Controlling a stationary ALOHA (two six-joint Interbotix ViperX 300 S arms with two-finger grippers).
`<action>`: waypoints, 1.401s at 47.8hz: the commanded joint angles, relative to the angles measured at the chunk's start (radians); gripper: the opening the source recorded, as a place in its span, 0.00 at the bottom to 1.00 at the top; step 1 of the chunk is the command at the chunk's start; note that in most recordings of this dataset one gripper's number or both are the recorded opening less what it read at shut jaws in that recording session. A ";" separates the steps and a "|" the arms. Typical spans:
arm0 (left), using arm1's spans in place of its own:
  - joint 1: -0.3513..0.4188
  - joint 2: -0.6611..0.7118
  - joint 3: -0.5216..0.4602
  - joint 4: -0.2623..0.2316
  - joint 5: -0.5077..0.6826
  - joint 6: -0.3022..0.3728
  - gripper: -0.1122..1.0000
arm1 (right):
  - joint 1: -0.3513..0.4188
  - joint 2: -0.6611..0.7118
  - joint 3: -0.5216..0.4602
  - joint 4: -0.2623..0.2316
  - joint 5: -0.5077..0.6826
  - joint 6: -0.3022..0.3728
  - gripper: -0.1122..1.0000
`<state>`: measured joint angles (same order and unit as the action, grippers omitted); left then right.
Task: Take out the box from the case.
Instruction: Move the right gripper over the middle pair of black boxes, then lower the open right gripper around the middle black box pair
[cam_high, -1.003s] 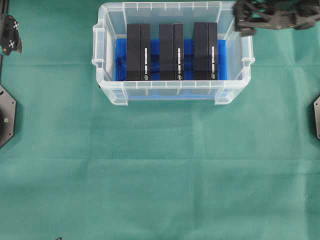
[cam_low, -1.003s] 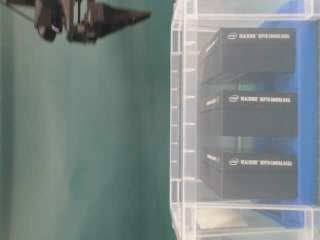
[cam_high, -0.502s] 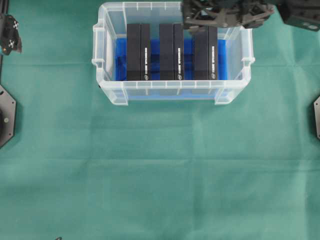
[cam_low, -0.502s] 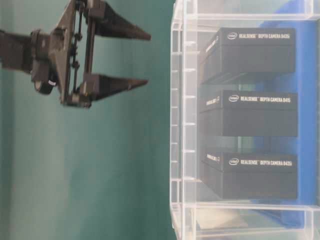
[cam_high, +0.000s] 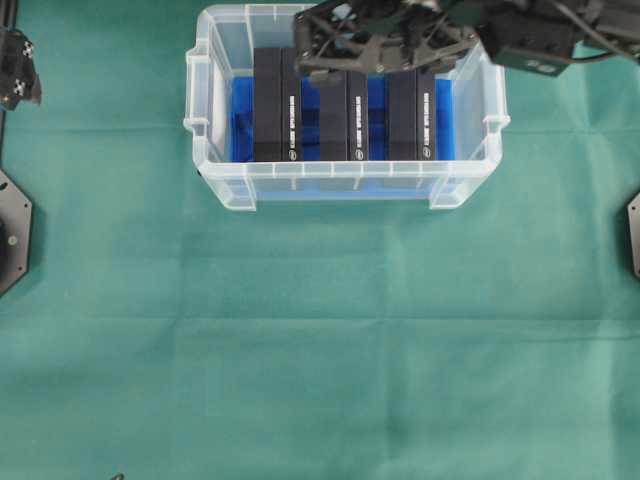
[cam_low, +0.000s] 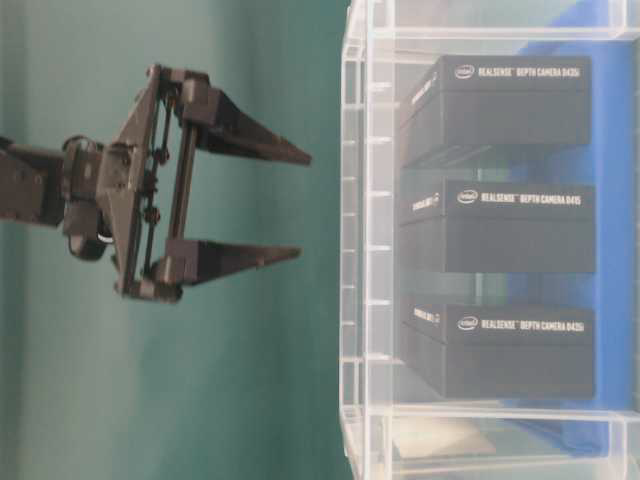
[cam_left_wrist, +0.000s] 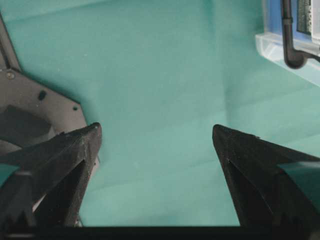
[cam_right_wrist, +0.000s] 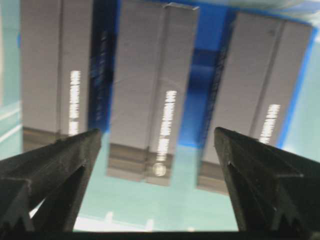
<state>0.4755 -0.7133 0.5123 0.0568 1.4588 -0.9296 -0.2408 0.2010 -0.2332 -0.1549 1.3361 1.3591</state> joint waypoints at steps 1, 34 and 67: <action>0.005 -0.003 -0.014 0.002 -0.006 0.003 0.99 | 0.011 0.003 -0.052 0.011 0.000 0.005 0.95; 0.003 -0.017 -0.012 0.002 -0.006 0.003 0.99 | 0.018 0.032 -0.084 0.018 0.017 0.017 0.95; 0.005 -0.017 -0.011 0.002 -0.006 0.003 0.99 | 0.018 0.034 -0.084 0.015 0.018 0.015 0.95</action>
<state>0.4755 -0.7286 0.5123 0.0568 1.4573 -0.9281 -0.2240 0.2546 -0.2945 -0.1381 1.3530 1.3760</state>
